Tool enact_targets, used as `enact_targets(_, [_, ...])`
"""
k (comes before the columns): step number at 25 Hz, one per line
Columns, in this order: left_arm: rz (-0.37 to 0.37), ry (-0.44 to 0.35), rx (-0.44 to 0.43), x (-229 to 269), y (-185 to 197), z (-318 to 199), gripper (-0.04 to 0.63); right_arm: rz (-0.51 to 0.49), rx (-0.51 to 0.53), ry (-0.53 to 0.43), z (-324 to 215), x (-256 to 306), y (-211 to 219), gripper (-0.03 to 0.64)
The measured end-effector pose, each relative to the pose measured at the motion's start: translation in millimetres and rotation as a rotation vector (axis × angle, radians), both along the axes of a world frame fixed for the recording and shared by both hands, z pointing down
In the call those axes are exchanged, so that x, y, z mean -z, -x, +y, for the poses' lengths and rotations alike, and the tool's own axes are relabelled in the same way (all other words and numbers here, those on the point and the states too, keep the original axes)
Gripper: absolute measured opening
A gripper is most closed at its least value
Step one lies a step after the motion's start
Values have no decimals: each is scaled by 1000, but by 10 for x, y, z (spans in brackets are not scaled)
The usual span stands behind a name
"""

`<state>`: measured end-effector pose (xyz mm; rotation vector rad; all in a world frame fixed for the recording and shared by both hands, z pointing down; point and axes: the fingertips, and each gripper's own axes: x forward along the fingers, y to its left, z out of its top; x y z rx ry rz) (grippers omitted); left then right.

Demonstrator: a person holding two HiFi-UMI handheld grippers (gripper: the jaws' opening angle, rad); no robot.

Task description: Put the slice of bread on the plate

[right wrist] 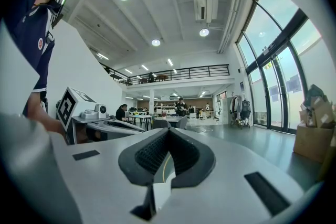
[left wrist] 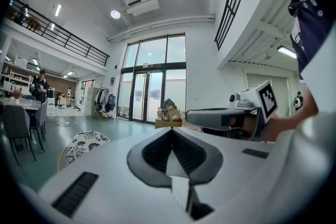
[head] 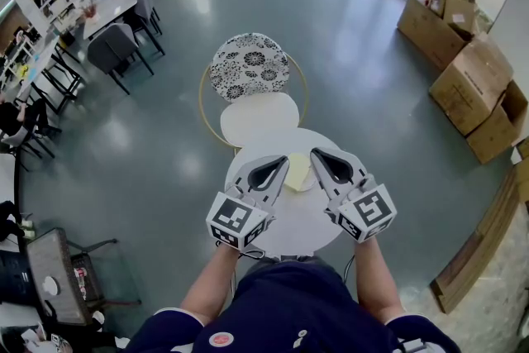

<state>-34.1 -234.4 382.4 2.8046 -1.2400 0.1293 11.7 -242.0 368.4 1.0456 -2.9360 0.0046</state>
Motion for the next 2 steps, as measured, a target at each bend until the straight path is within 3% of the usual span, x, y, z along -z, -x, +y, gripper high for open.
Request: enact_targets(2, [1,-2,0,0,-14,7,6,-1,0,-2,8,-2,-14,8])
